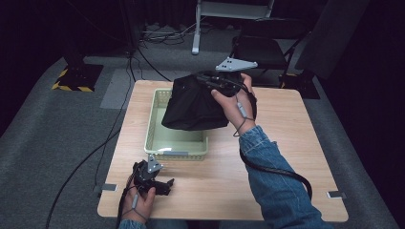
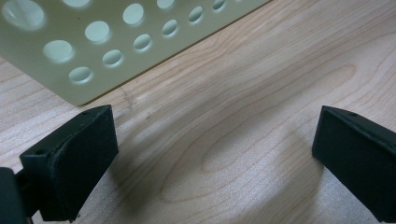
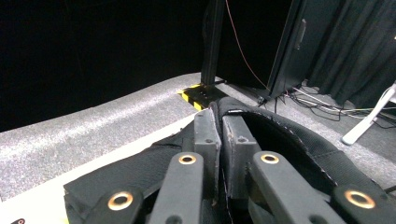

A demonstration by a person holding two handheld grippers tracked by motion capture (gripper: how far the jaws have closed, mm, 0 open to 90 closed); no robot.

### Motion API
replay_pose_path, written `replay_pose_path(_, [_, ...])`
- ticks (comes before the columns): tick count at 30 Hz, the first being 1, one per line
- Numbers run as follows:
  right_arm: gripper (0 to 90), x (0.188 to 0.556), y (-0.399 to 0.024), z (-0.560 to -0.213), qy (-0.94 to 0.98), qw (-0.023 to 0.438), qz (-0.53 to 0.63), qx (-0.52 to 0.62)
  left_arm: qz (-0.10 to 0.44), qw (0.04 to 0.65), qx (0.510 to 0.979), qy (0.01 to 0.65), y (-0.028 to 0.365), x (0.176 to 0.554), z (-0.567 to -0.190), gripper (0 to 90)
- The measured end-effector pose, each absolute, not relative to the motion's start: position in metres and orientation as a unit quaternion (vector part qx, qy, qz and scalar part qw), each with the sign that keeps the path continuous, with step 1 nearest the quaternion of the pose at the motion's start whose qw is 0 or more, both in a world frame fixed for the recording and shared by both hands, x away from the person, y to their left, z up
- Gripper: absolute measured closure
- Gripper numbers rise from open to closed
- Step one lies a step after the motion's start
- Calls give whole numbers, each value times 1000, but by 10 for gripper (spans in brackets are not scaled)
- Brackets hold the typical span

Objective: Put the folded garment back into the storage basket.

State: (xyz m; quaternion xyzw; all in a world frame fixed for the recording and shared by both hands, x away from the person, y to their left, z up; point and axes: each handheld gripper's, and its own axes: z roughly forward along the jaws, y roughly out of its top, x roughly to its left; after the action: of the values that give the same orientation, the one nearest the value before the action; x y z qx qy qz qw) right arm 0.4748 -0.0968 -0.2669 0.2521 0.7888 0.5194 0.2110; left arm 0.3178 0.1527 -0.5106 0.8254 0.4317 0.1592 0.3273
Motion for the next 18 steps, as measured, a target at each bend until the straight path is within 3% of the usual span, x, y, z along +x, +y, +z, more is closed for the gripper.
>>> replay_pose_path(18, [858,476,-74,-286,797,202,514,244,159,327,825,432,153,318,-511,2])
